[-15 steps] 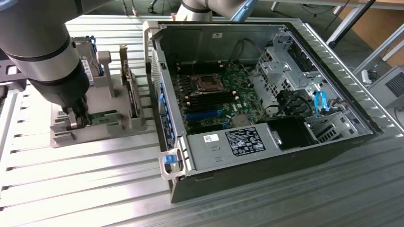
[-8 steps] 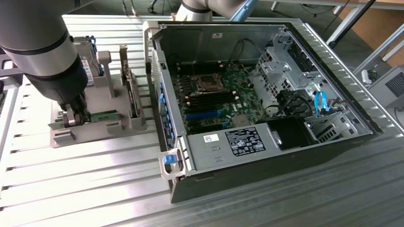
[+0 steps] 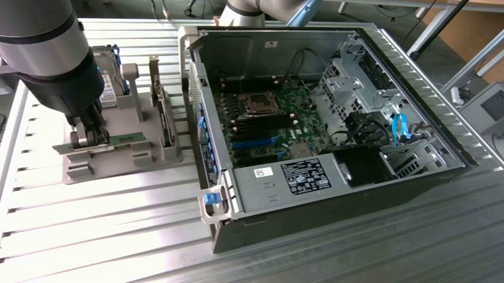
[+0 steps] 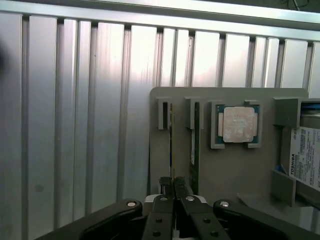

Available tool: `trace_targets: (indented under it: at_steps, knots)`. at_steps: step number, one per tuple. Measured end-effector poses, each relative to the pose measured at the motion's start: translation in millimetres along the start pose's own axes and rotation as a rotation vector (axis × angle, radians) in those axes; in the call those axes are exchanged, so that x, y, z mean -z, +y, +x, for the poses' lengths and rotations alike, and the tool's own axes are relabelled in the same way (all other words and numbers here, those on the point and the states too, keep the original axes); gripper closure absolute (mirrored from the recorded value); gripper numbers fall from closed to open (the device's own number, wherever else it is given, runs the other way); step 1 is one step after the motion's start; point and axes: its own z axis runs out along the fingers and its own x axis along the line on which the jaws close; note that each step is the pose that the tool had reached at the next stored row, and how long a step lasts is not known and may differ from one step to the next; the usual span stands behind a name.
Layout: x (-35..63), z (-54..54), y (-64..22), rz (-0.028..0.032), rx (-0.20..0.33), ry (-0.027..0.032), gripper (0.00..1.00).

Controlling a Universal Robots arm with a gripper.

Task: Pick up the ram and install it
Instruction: 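Pick up the ram and move it above insertion slot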

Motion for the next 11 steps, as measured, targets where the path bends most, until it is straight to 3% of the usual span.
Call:
trace_targets:
  at_steps: [11]
  knots:
    - [26.4, -1.8, -0.7, -0.0001, 0.000, 0.0001, 0.89]
